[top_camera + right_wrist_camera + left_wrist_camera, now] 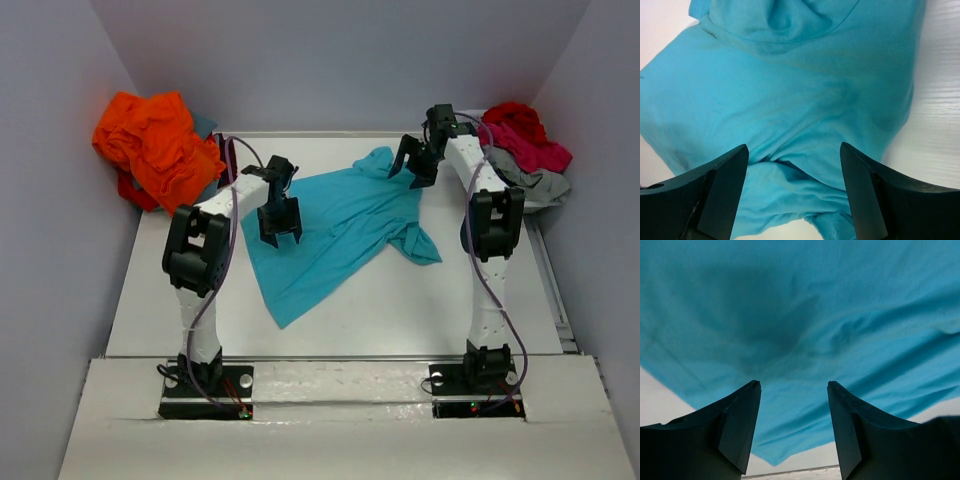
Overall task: Fold and stack the t-shirts
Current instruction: Flatten out the crumpled T-shirt at the center of the board.
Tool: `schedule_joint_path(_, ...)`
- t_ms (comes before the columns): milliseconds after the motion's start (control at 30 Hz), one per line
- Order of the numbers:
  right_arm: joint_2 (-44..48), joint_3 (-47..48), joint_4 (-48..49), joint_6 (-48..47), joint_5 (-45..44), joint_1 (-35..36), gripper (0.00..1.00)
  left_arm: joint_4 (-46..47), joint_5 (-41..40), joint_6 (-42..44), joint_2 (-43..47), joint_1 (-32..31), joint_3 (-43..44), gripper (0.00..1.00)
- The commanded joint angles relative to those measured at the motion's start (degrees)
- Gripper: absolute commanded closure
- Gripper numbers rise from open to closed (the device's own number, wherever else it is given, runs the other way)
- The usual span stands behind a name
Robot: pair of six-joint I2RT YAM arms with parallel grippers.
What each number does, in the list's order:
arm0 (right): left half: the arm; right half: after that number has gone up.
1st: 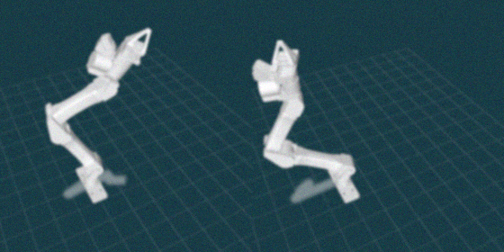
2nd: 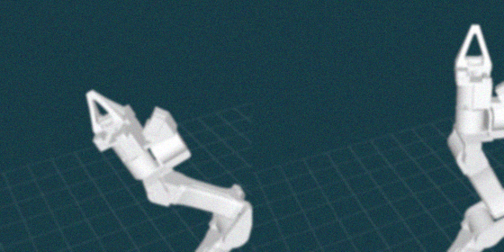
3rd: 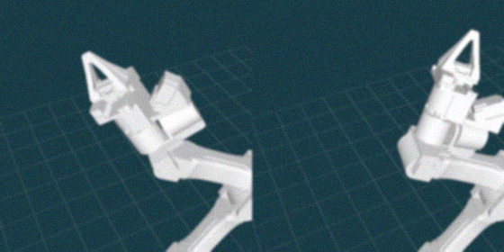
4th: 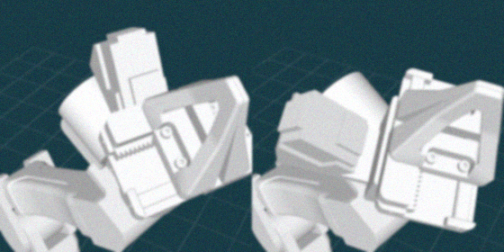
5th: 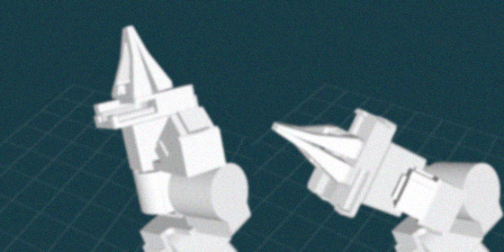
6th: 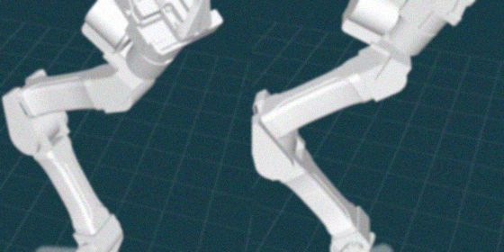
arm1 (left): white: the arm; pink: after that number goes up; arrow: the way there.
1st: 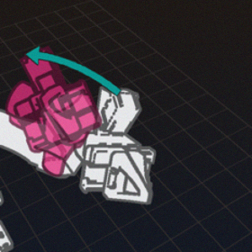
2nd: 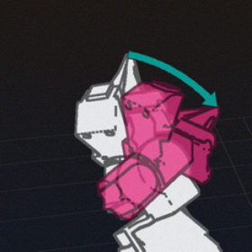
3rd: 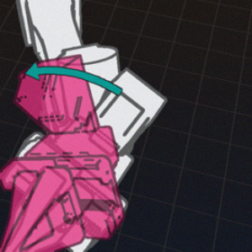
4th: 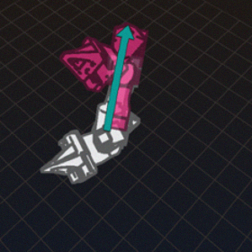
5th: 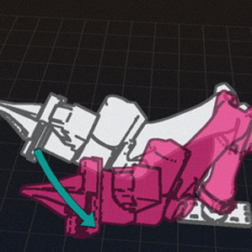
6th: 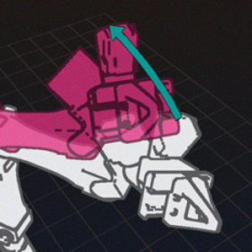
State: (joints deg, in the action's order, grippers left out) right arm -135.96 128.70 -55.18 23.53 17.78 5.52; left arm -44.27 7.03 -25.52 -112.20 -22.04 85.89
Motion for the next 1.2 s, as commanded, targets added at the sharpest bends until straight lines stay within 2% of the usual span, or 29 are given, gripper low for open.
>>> schedule_joint_path(0, -2.8, 3.3, -0.2, -0.3, 0.9, 0.8, 0.21, 1.5, 2.9, 0.1, -4.9, 0.9, 5.6, 0.33)
schedule_joint_path(167, -5.5, 11.6, -4.9, -0.1, 0.6, 0.8, 0.21, 0.2, 3.7, 0.7, -7.5, 3.2, 11.0, 0.33)
schedule_joint_path(233, -3.4, 10.2, -6.6, 0.4, 0.6, 0.8, 0.22, -0.3, 3.8, 1.4, -7.2, 3.2, 11.4, 0.33)
schedule_joint_path(333, 3.2, -3.1, -5.2, -0.4, 0.9, 1.3, 0.22, -0.2, 3.3, 2.1, -6.4, 4.6, 10.8, 0.33)
schedule_joint_path(367, 9.6, -7.8, -1.5, 0.0, 1.1, 1.3, 0.22, 0.2, 3.6, 2.2, -6.4, 5.5, 10.4, 0.32)
schedule_joint_path(400, 12.9, -16.5, 0.3, 0.5, 1.6, 1.3, 0.22, 0.3, 3.7, 2.3, -6.9, 6.4, 10.2, 0.33)
schedule_joint_path(433, 18.2, -19.8, 2.5, 1.2, 2.8, 1.9, 0.22, 0.6, 4.0, 2.2, -7.2, 6.4, 10.2, 0.33)
schedule_joint_path(533, 23.1, -27.0, 0.1, 0.7, 2.0, 3.3, 0.22, 0.6, 4.7, 2.5, -9.3, 6.9, 12.1, 0.33)
schedule_joint_path(800, 35.3, -36.7, -2.3, 1.1, -0.9, 5.2, 0.28, -0.6, 5.5, 3.4, -15.2, 6.9, 18.9, 0.33)
schedule_joint_path(900, 36.0, -40.4, -3.2, 1.3, -0.3, 7.0, 0.35, -0.7, 6.5, 3.5, -16.5, 7.4, 20.3, 0.33)
schedule_joint_path(1100, 36.8, -50.3, 0.8, 1.9, -1.3, 8.5, 0.41, 0.8, 8.1, 2.8, -17.1, 7.5, 20.0, 0.33)
schedule_joint_path(1167, 35.9, -51.0, 2.3, 1.8, -1.5, 8.5, 0.41, 0.9, 8.2, 2.8, -16.8, 8.0, 19.5, 0.33)
